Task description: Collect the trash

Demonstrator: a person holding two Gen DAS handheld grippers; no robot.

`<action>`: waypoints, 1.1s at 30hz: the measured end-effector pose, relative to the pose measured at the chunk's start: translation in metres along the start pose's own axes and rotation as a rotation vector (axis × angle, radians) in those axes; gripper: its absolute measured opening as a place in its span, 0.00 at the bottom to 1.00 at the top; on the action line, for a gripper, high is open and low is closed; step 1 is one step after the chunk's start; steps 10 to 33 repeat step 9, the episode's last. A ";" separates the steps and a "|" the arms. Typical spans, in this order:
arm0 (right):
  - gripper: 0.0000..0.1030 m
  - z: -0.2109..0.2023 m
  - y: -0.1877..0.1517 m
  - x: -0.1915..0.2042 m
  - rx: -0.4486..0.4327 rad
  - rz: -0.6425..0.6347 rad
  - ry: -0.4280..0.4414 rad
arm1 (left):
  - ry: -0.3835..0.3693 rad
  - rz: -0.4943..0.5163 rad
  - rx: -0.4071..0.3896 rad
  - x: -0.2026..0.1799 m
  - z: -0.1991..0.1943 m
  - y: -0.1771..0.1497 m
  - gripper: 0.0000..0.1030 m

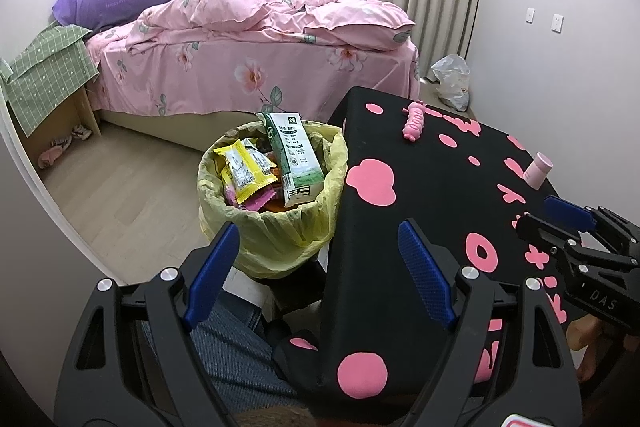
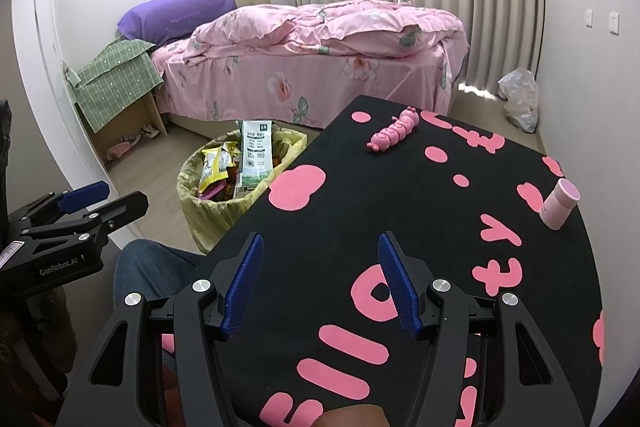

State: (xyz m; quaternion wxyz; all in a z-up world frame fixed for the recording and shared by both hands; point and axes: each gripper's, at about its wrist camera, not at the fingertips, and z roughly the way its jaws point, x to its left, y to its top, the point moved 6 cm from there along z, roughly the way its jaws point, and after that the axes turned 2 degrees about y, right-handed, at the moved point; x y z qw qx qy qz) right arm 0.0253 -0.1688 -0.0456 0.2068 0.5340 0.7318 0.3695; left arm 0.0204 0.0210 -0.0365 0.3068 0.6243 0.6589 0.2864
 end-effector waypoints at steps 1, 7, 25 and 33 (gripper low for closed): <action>0.55 0.001 0.000 -0.001 0.004 0.002 0.002 | -0.008 -0.004 0.007 -0.001 0.001 -0.001 0.75; 0.55 0.016 0.003 -0.044 0.029 0.044 -0.005 | -0.101 -0.075 0.080 -0.029 0.040 0.002 0.75; 0.55 0.037 -0.002 -0.075 0.059 0.063 -0.061 | -0.071 -0.051 0.088 -0.046 0.064 0.005 0.79; 0.55 0.037 -0.002 -0.075 0.059 0.063 -0.061 | -0.071 -0.051 0.088 -0.046 0.064 0.005 0.79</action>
